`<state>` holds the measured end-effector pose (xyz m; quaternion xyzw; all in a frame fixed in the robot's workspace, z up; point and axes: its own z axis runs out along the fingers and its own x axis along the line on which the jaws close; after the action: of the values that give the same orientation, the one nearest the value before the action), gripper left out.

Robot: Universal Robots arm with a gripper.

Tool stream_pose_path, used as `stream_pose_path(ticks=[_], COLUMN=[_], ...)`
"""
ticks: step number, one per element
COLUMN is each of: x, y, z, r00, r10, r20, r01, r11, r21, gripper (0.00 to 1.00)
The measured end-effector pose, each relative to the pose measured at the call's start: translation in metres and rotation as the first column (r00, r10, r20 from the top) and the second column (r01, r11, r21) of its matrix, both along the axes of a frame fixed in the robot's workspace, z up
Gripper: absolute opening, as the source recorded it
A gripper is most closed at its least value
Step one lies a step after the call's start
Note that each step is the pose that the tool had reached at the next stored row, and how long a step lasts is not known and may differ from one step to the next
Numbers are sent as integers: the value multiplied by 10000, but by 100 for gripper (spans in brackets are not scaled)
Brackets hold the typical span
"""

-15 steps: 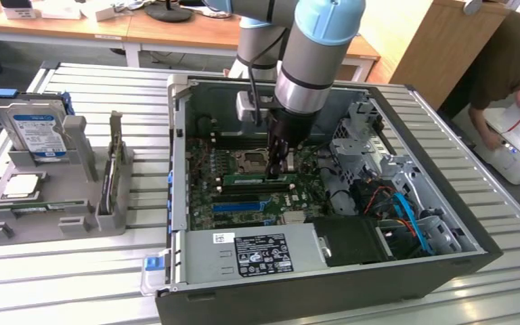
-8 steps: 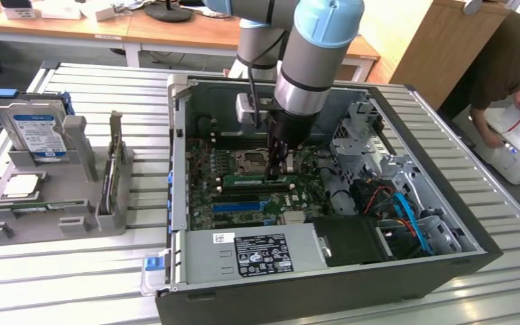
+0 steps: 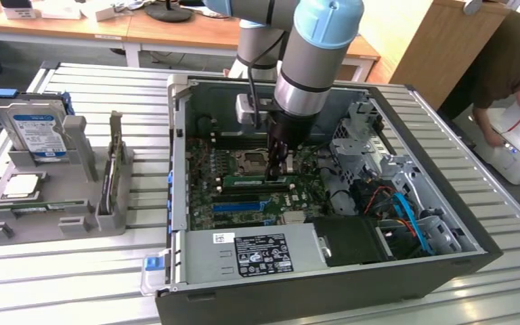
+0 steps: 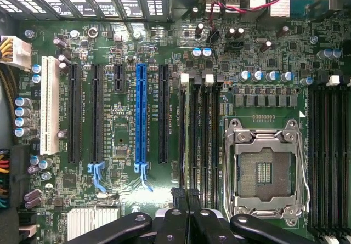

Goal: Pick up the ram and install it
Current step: 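Insert the ram into the slot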

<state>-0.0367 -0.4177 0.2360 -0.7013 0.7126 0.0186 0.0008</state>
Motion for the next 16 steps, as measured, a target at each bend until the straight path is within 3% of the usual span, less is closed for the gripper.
stream_pose_path(ticks=[16], x=[0], y=[-5], z=[-1], r00=[10000], r10=[-77], r20=[-4], r01=[77], r11=[10000], r21=[1], gripper=[12])
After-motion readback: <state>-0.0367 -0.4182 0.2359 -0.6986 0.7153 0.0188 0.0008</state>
